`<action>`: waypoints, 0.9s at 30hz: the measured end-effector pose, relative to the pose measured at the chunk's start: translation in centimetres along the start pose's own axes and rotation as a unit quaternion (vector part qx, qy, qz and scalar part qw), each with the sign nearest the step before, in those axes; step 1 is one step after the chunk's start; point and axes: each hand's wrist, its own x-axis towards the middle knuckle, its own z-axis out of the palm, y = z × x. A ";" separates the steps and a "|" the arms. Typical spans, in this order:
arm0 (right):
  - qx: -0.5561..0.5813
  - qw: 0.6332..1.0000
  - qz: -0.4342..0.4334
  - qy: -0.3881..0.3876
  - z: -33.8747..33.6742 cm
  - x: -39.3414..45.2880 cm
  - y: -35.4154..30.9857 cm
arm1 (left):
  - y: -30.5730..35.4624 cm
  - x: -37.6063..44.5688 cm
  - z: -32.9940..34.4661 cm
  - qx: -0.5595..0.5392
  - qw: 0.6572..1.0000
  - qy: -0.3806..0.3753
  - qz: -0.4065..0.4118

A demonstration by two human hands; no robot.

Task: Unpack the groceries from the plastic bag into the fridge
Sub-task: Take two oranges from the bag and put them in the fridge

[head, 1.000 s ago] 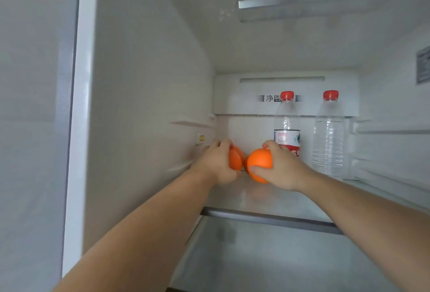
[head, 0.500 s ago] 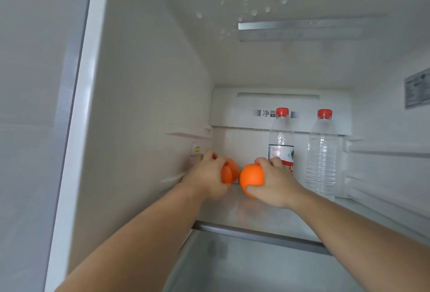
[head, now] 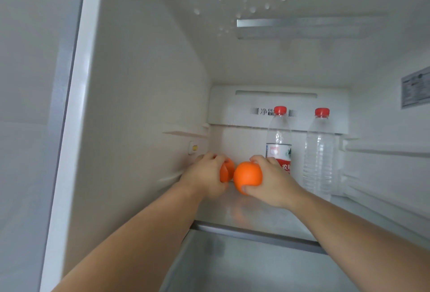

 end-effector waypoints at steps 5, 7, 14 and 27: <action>-0.003 1.000 -0.014 -0.006 -0.9 -0.9 -0.5 | 1.1 -0.7 -1.1 0.037 0.999 0.004 0.005; -0.015 1.000 -0.023 -0.002 -1.8 -1.2 -0.8 | 1.6 -1.1 -1.7 0.060 0.998 0.000 0.005; -0.005 1.000 -0.022 0.019 -4.3 -3.8 -1.0 | 3.9 -3.5 -4.0 0.037 0.999 0.019 -0.016; -0.014 0.997 0.044 0.062 -6.4 -11.8 -1.4 | 7.7 -8.4 -3.0 -0.052 0.998 0.003 0.016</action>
